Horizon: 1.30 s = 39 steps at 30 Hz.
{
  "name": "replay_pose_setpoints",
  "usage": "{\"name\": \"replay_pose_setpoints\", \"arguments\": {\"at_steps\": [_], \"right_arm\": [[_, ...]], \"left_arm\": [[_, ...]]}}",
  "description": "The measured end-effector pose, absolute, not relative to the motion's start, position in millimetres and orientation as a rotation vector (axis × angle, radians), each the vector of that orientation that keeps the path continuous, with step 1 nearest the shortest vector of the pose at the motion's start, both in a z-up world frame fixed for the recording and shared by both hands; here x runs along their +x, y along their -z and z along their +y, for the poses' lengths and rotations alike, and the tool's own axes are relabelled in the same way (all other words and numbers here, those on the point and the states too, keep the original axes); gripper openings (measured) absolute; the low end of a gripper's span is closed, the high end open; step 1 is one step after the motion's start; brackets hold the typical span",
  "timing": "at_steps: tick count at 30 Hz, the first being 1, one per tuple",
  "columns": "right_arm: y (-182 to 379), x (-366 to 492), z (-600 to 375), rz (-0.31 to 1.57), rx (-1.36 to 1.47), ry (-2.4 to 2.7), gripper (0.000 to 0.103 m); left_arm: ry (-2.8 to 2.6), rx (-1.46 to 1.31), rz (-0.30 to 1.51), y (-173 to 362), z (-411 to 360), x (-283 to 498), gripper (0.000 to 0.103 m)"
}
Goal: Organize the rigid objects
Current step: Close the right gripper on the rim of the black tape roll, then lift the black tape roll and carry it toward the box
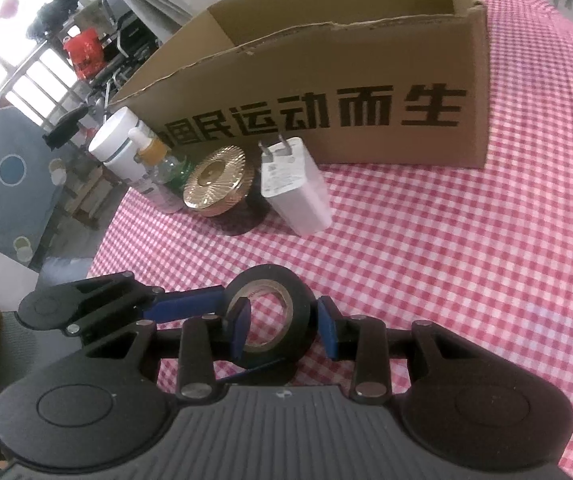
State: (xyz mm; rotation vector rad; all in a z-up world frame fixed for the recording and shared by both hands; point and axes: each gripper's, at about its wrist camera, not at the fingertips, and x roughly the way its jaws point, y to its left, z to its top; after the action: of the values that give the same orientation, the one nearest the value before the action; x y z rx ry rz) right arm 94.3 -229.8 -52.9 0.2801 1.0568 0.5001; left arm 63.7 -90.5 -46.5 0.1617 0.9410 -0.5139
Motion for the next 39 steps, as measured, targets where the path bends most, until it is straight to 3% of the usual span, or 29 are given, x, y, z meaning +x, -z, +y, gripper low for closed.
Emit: {"name": "replay_pose_setpoints", "arguments": {"at_steps": [39], "right_arm": [[52,82,-253,1.015,0.278,-0.459,0.039]], "left_arm": [[0.541,0.25,0.927,52,-115,64,0.067]]}}
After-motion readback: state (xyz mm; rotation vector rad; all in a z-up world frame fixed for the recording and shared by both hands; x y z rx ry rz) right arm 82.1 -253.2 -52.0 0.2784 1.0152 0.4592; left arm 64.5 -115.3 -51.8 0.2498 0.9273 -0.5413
